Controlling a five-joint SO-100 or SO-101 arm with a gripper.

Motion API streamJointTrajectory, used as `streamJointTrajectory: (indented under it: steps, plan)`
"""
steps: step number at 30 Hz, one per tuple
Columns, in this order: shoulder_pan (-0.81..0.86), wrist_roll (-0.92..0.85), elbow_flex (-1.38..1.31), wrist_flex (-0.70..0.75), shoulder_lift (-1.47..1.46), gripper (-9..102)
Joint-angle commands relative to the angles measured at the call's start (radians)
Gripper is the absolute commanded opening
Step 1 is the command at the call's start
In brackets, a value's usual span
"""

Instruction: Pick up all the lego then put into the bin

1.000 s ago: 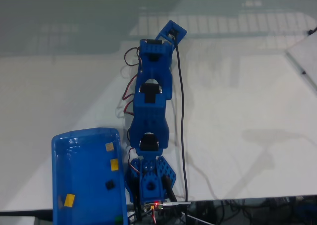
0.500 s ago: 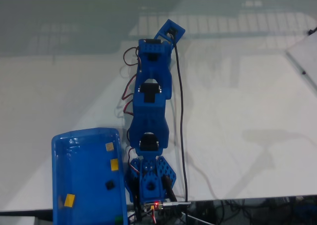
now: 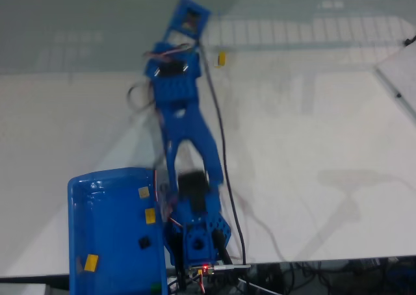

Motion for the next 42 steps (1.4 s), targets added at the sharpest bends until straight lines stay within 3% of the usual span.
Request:
streamJointTrajectory:
  steps: [1, 6, 12, 18, 23, 29, 34, 38, 42]
  plan:
    - [-0.232, -0.038, 0.067, 0.071, 0.238, 1]
    - [-0.655, -0.087, 0.166, 0.293, 0.474, 2]
    - [-1.008, -0.086, 0.163, 0.491, 0.489, 3]
    - [-1.207, -0.089, 0.178, 0.650, 0.434, 5]
    - [-1.230, -0.084, 0.178, 0.673, 0.411, 29]
    - [-1.075, -0.118, 0.172, 0.647, 0.403, 32]
    - [-0.620, -0.261, 0.152, 0.515, 0.379, 32]
    - [-0.196, -0.351, 0.170, 0.235, 0.275, 32]
    - [0.074, -0.325, 0.183, -0.069, 0.109, 32]
